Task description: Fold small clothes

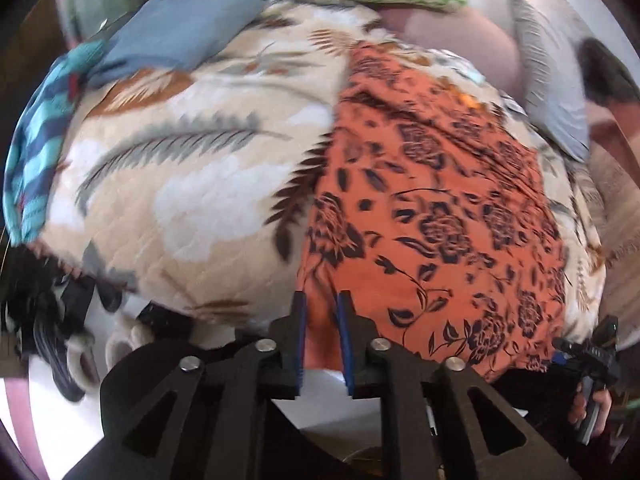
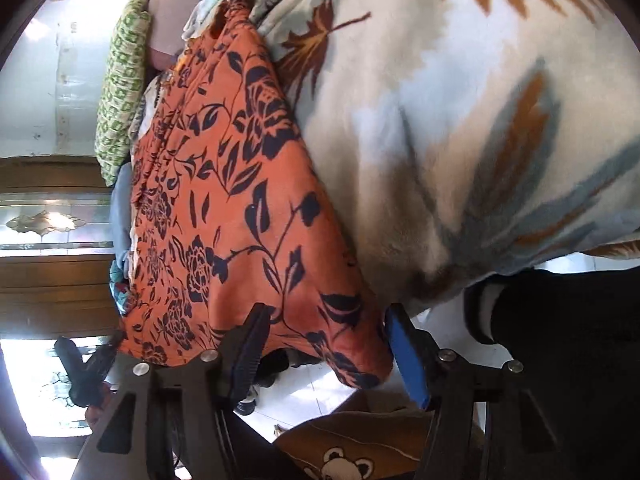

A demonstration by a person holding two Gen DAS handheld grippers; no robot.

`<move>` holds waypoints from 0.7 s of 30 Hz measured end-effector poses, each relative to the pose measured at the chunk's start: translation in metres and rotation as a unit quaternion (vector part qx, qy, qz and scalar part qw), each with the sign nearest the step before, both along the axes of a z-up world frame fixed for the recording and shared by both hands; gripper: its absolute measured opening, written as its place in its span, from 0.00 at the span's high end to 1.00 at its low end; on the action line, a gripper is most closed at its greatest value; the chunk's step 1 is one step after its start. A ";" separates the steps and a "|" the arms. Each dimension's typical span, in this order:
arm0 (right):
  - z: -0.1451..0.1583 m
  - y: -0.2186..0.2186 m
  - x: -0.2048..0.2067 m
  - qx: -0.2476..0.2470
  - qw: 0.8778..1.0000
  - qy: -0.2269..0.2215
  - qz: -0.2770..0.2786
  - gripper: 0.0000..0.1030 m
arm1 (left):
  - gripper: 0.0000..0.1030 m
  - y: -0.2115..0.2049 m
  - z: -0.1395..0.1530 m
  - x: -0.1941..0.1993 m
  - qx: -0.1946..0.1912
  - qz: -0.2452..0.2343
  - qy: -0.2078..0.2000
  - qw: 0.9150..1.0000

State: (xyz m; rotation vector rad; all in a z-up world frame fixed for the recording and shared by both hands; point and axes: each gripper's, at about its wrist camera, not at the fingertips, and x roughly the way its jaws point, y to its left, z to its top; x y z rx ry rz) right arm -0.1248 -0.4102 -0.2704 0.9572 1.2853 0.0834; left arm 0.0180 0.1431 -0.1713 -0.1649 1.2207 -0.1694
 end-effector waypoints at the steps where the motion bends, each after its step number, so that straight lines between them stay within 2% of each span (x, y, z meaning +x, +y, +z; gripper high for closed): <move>1: -0.001 0.002 0.002 -0.004 1.000 0.002 0.002 0.44 | 0.73 0.006 -0.003 -0.001 0.000 0.008 0.001 1.000; 2: -0.005 0.005 0.004 -0.007 1.000 0.009 0.004 0.49 | 0.55 0.011 -0.005 0.000 0.003 0.021 0.003 1.000; 4: -0.012 0.008 0.006 -0.008 1.000 0.023 0.006 0.63 | 0.40 0.020 -0.007 -0.001 0.012 0.045 0.010 0.999; 5: -0.013 0.010 0.006 -0.005 1.000 0.024 0.005 0.64 | 0.40 0.023 -0.009 0.000 0.010 0.052 0.010 0.999; 6: -0.012 0.011 0.007 -0.004 1.000 0.023 0.007 0.69 | 0.40 0.026 -0.012 0.001 0.010 0.057 0.011 0.998; 7: -0.010 0.012 0.007 -0.001 1.000 0.019 0.011 0.80 | 0.38 0.029 -0.016 0.003 0.013 0.063 0.016 0.998; 9: -0.002 0.019 0.008 0.010 1.000 0.003 0.022 0.91 | 0.38 0.030 -0.026 0.008 0.018 0.075 0.034 0.996; 11: 0.012 0.027 0.009 0.010 0.999 -0.016 0.037 0.91 | 0.38 0.024 -0.032 0.011 0.005 0.066 0.041 0.997; 15: 0.039 0.033 0.011 0.024 0.997 -0.050 0.044 0.91 | 0.38 0.006 -0.050 0.015 0.015 0.032 0.064 0.997; 18: 0.049 0.034 0.013 0.024 0.997 -0.061 0.044 0.91 | 0.38 0.003 -0.065 0.016 0.018 0.039 0.080 0.996; 19: 0.051 0.034 0.014 0.023 0.997 -0.064 0.044 0.91 | 0.41 0.002 -0.068 0.016 0.014 0.036 0.078 0.996; 21: 0.054 0.033 0.015 0.027 0.996 -0.067 0.044 0.91 | 0.63 -0.001 -0.077 0.013 0.012 0.026 0.082 0.996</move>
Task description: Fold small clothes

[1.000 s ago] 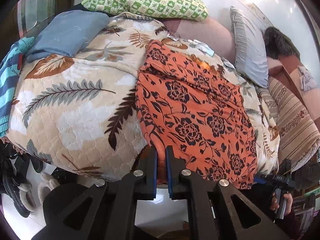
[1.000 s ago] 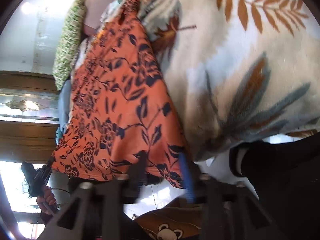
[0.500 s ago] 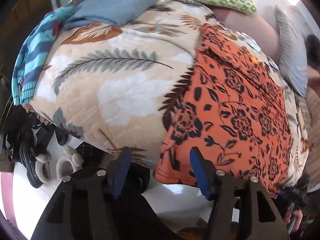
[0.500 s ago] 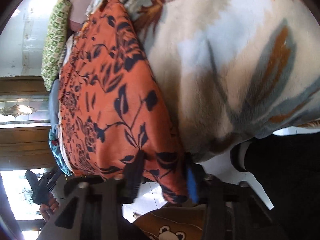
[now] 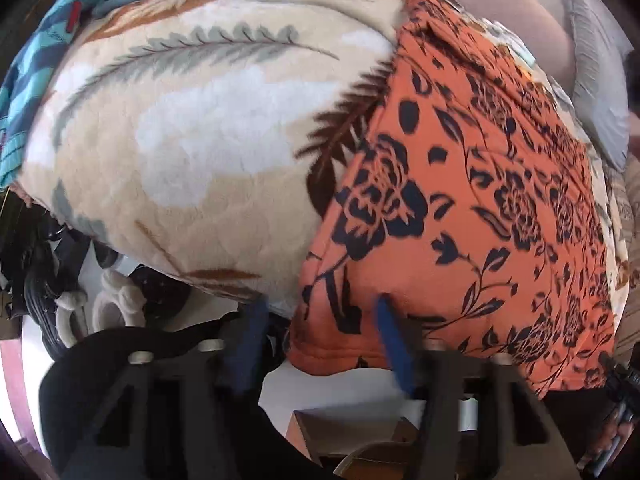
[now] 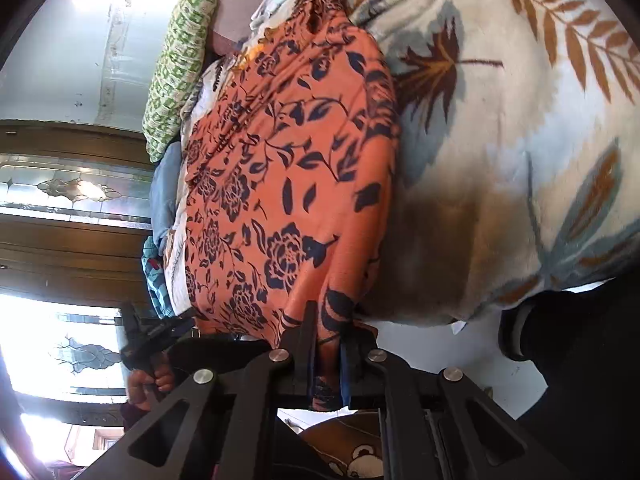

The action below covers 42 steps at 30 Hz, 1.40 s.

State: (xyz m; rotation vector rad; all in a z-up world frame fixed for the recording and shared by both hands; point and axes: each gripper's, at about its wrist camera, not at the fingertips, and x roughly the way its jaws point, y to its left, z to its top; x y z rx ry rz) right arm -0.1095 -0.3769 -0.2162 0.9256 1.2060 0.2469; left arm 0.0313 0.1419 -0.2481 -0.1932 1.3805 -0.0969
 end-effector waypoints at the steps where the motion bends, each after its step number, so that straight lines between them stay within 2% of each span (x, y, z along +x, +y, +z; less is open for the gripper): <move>1: 0.002 -0.002 0.000 -0.001 1.000 -0.002 0.001 0.91 | 0.77 -0.001 -0.005 -0.002 -0.006 -0.003 0.008 1.000; 5: 0.010 -0.008 0.000 -0.002 1.000 -0.013 -0.001 0.91 | 0.92 -0.001 -0.010 -0.006 -0.031 -0.005 -0.003 1.000; 7: 0.017 -0.009 0.001 -0.004 1.000 -0.021 -0.001 0.91 | 0.93 0.001 -0.002 -0.007 -0.044 -0.009 -0.022 0.999; 9: 0.028 -0.011 0.003 -0.005 0.999 -0.036 -0.003 0.91 | 0.93 -0.001 0.011 -0.007 -0.041 -0.024 -0.039 0.998; 13: 0.062 -0.020 0.012 0.015 0.996 -0.081 -0.013 0.91 | 0.93 -0.002 0.050 0.001 -0.098 -0.035 -0.074 0.992; 19: 0.114 -0.028 0.054 0.025 0.986 -0.165 -0.024 0.91 | 0.93 -0.005 0.116 0.045 -0.171 -0.036 -0.142 0.974; 25: 0.128 -0.044 0.120 0.035 0.978 -0.197 -0.052 0.91 | 0.93 -0.031 0.154 0.108 -0.177 -0.052 -0.177 0.967; 31: 0.099 -0.082 0.200 0.050 0.975 -0.186 -0.110 0.91 | 0.93 -0.057 0.146 0.204 -0.175 -0.038 -0.157 0.971; 36: 0.051 -0.124 0.265 0.065 0.969 -0.161 -0.178 0.91 | 0.93 -0.082 0.122 0.286 -0.167 -0.018 -0.143 0.975; 38: 0.019 -0.141 0.292 0.087 0.967 -0.128 -0.200 0.91 | 0.93 -0.092 0.101 0.317 -0.159 -0.013 -0.125 0.979; 39: 0.003 -0.146 0.301 0.103 0.966 -0.112 -0.210 0.88 | 0.93 -0.096 0.088 0.331 -0.158 -0.009 -0.114 0.981; 42: -0.040 -0.162 0.318 0.137 0.960 -0.052 -0.238 0.87 | 0.93 -0.100 0.055 0.358 -0.157 0.011 -0.091 0.983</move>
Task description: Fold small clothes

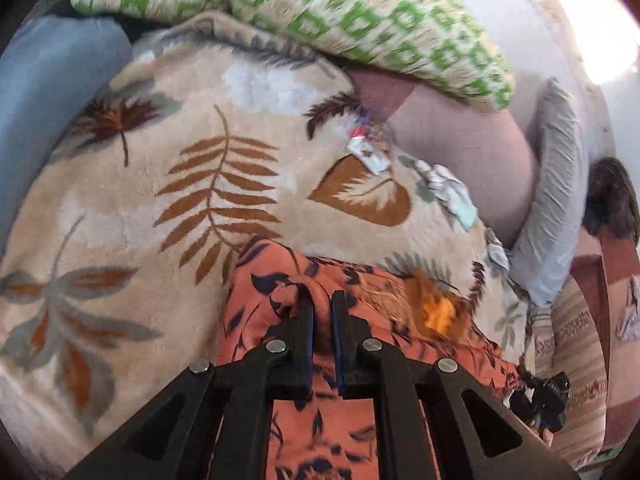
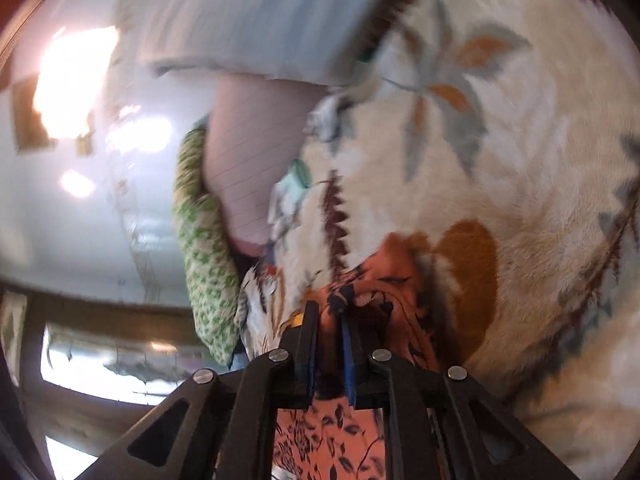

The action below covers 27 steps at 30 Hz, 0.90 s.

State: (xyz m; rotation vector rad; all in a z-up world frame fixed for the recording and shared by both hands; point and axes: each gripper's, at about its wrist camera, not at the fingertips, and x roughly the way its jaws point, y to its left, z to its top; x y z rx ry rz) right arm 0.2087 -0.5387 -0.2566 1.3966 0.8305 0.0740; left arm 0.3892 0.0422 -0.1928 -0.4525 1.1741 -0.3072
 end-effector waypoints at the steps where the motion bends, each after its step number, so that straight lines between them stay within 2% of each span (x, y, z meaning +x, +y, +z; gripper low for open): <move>1: -0.009 -0.005 0.002 0.006 1.000 0.017 -0.001 0.87 | 0.93 0.002 -0.006 0.003 0.005 0.012 -0.003 1.000; 3: -0.017 -0.016 0.003 0.015 1.000 0.020 -0.011 0.87 | 0.93 0.010 -0.010 0.001 -0.019 0.034 -0.023 0.999; 5: -0.003 -0.027 -0.004 -0.025 0.999 0.006 -0.035 0.87 | 0.91 0.021 -0.006 -0.010 -0.044 0.059 -0.055 0.996; 7: 0.019 -0.037 -0.013 -0.062 0.996 -0.024 -0.057 0.87 | 0.90 0.032 0.006 -0.025 -0.044 0.093 -0.103 0.989; 10: 0.044 -0.037 -0.024 -0.088 0.991 -0.060 -0.078 0.86 | 0.78 0.046 0.020 -0.050 -0.055 0.119 -0.143 0.981; 11: 0.056 -0.027 -0.023 -0.114 0.990 -0.065 -0.057 0.86 | 0.74 0.047 0.022 -0.061 -0.061 0.119 -0.147 0.980; 13: 0.076 0.007 -0.013 -0.157 0.985 -0.069 0.023 0.86 | 0.71 0.038 0.028 -0.085 -0.057 0.098 -0.158 0.981; 15: 0.086 0.060 0.004 -0.184 0.974 -0.073 0.111 0.86 | 0.63 0.016 0.028 -0.098 -0.027 0.060 -0.141 0.988; 17: 0.087 0.120 0.019 -0.203 0.957 -0.064 0.197 0.86 | 0.61 -0.009 0.020 -0.111 0.003 0.015 -0.114 0.993; 18: 0.085 0.138 0.021 -0.207 0.952 -0.060 0.218 0.86 | 0.61 -0.015 0.017 -0.118 0.009 0.010 -0.112 0.994; 19: 0.081 0.166 0.026 -0.222 0.942 -0.050 0.248 0.86 | 0.61 -0.022 0.013 -0.125 0.015 0.002 -0.108 0.994; 22: 0.068 0.221 0.036 -0.274 0.910 -0.031 0.309 0.86 | 0.60 -0.035 -0.002 -0.136 0.039 -0.017 -0.092 0.995; 23: 0.059 0.236 0.040 -0.279 0.903 -0.018 0.327 0.86 | 0.60 -0.036 -0.006 -0.137 0.048 -0.022 -0.092 0.994; 25: 0.043 0.256 0.049 -0.285 0.895 0.006 0.342 0.86 | 0.60 -0.036 -0.014 -0.137 0.076 -0.023 -0.094 0.992; 27: 0.035 0.271 0.064 -0.332 0.881 0.017 0.337 0.86 | 0.60 -0.030 -0.022 -0.133 0.085 -0.021 -0.092 0.992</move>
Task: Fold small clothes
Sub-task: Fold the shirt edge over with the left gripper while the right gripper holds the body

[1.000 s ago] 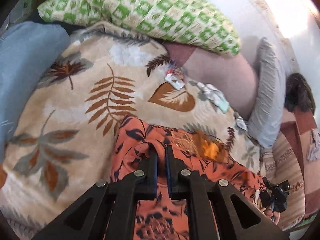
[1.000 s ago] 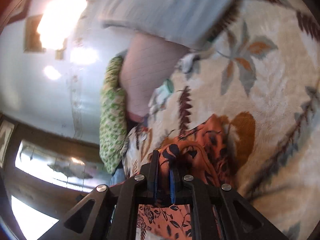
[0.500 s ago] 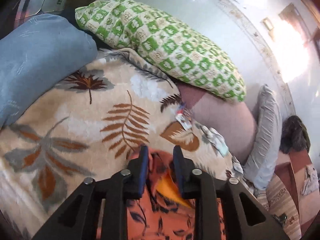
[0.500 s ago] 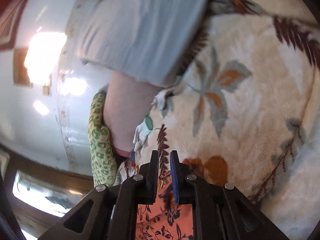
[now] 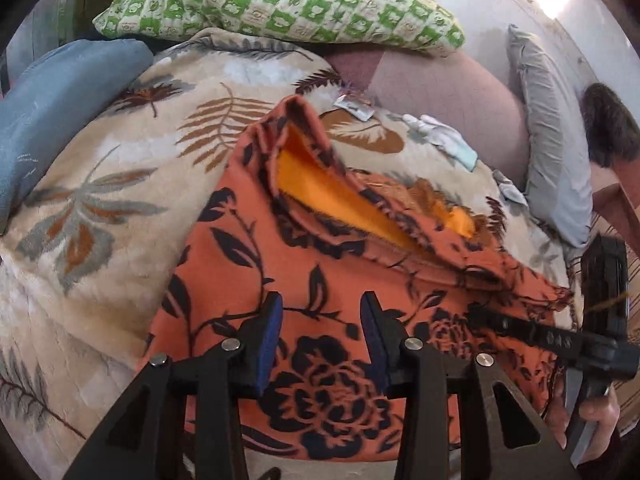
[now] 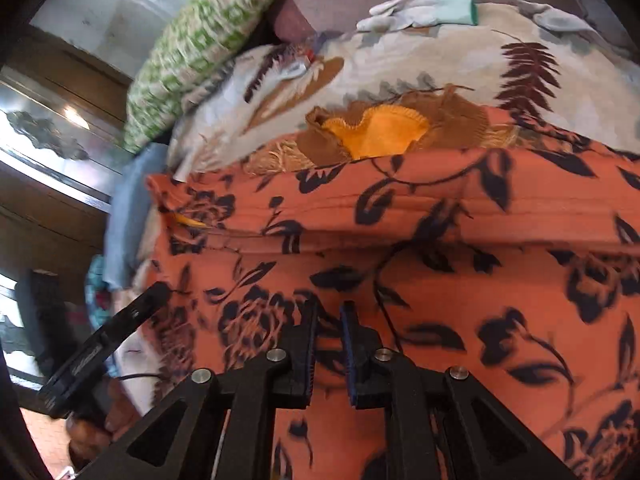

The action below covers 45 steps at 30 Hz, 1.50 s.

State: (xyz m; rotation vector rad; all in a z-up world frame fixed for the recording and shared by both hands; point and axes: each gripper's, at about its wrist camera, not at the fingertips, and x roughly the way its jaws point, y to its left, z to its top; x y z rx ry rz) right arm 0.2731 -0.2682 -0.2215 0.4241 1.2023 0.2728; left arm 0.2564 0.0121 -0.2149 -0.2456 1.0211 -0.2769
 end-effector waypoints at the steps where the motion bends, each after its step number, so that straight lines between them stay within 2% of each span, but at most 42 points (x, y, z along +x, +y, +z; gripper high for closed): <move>1: -0.001 0.005 0.012 -0.020 1.000 -0.008 -0.003 0.86 | 0.60 0.005 -0.003 0.000 -0.005 0.000 0.004 1.000; 4: 0.003 0.001 0.050 -0.044 0.998 -0.024 -0.035 0.86 | 0.60 0.014 -0.010 0.003 -0.029 -0.001 0.014 0.999; 7: 0.016 -0.012 0.084 -0.046 0.995 -0.046 -0.076 0.86 | 0.60 0.016 -0.010 0.002 -0.030 -0.016 0.015 0.999; 9: 0.027 -0.023 0.101 -0.032 0.991 -0.068 -0.109 0.86 | 0.61 0.018 -0.009 0.002 -0.038 -0.015 0.018 0.999; 11: 0.035 -0.028 0.107 -0.016 0.991 -0.062 -0.120 0.86 | 0.60 0.020 -0.008 0.002 -0.046 -0.016 0.020 0.999; 14: 0.051 -0.022 0.090 -0.027 0.991 -0.078 -0.104 0.86 | 0.60 0.027 -0.003 0.003 -0.051 -0.012 0.009 0.999; 17: 0.056 -0.036 0.054 -0.049 0.992 -0.067 -0.099 0.86 | 0.60 0.037 0.001 0.004 -0.054 0.003 -0.002 0.999; 20: 0.052 -0.075 0.018 -0.070 0.987 -0.050 -0.133 0.86 | 0.60 0.039 0.007 0.007 -0.052 0.011 -0.019 0.998; 23: 0.045 -0.120 -0.004 -0.066 0.981 -0.029 -0.183 0.86 | 0.59 0.035 0.018 0.022 -0.047 0.015 -0.043 0.998; 24: 0.042 -0.131 -0.007 -0.062 0.978 -0.023 -0.196 0.86 | 0.58 0.033 0.021 0.029 -0.050 0.021 -0.051 0.997; 26: 0.036 -0.149 -0.010 -0.058 0.974 -0.016 -0.217 0.86 | 0.44 0.028 0.029 0.044 -0.055 0.040 -0.061 0.996; 28: 0.031 -0.155 -0.009 -0.049 0.974 -0.009 -0.222 0.86 | 0.35 0.023 0.032 0.059 -0.073 0.043 -0.059 0.995; 30: 0.027 -0.161 -0.005 -0.052 0.972 -0.014 -0.231 0.86 | 0.31 0.014 0.027 0.076 -0.081 0.044 -0.044 0.995; 34: 0.011 -0.174 0.004 -0.056 0.964 -0.020 -0.258 0.86 | 0.30 0.003 -0.003 0.111 -0.054 0.053 0.026 0.997; 36: -0.009 -0.181 0.011 -0.058 0.965 0.004 -0.257 0.87 | 0.30 0.009 -0.008 0.118 -0.064 0.059 0.024 0.996; 38: -0.019 -0.187 0.011 -0.038 0.965 0.005 -0.261 0.88 | 0.30 0.015 -0.007 0.120 -0.077 0.066 0.028 0.994; 40: -0.011 -0.189 0.004 -0.024 0.963 0.000 -0.269 0.88 | 0.30 0.022 -0.002 0.118 -0.093 0.080 0.027 0.992; 42: 0.005 -0.186 -0.008 -0.013 0.963 -0.025 -0.268 0.88 | 0.30 0.029 0.010 0.110 -0.100 0.093 0.014 0.991; 45: 0.021 -0.171 -0.034 -0.007 0.970 -0.034 -0.240 0.88 | 0.30 0.038 0.033 0.093 -0.069 0.107 -0.022 0.992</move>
